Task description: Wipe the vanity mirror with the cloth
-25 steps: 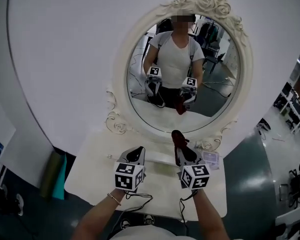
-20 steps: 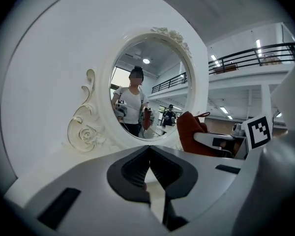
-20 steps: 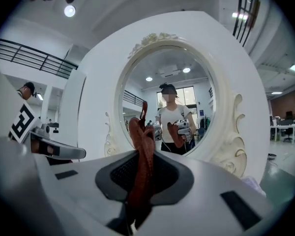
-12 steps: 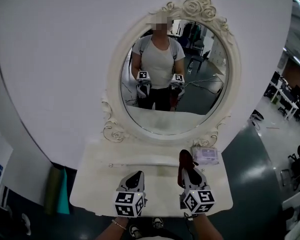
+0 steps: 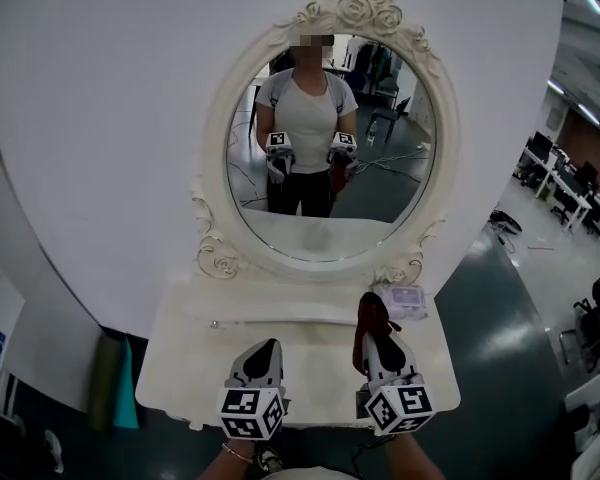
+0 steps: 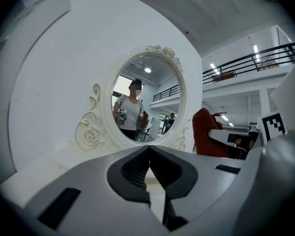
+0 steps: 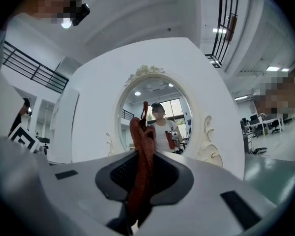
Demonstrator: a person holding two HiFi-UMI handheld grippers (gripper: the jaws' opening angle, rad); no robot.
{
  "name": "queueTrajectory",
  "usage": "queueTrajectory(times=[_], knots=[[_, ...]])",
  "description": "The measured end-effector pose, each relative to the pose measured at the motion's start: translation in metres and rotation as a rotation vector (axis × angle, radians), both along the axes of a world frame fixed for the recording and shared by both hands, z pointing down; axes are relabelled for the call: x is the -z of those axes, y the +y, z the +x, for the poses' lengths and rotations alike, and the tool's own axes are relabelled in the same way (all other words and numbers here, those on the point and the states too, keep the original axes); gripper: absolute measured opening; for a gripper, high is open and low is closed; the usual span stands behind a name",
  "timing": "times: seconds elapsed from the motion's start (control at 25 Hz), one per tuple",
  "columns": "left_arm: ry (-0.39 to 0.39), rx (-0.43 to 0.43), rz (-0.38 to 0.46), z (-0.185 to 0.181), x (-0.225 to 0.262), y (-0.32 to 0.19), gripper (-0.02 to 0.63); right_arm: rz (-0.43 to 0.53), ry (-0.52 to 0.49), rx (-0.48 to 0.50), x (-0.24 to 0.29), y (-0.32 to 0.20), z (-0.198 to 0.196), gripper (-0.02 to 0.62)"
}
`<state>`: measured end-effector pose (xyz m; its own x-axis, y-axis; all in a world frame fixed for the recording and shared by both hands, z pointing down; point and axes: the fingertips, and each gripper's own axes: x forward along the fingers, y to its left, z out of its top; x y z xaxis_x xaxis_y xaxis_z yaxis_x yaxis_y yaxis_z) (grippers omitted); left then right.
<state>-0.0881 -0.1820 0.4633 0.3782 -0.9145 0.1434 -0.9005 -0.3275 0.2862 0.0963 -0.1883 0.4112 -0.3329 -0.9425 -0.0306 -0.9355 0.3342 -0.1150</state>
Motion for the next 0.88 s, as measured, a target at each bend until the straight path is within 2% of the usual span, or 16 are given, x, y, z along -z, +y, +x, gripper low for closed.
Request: queueTrajectory(times=[0.12,0.4,0.56,0.72,0.88], knots=[[-0.016,0.035,0.008,0.001,0.003,0.006,0.011,-0.024,-0.045,0.000,-0.006,0.004,0.011,0.063],[-0.041,0.124,-0.021,0.007,-0.001,0.038,0.011,-0.060,-0.071,-0.036,-0.021,0.038,0.055,0.063],[-0.060,0.144,-0.019,0.022,-0.002,0.060,0.011,-0.116,-0.101,-0.034,-0.044,0.060,0.075,0.063],[-0.087,0.172,-0.034,0.029,-0.005,0.084,0.011,-0.157,-0.136,0.011,-0.062,0.077,0.072,0.063],[-0.101,0.171,-0.037,0.039,-0.008,0.100,0.011,-0.156,-0.151,0.050,-0.062,0.083,0.069,0.063]])
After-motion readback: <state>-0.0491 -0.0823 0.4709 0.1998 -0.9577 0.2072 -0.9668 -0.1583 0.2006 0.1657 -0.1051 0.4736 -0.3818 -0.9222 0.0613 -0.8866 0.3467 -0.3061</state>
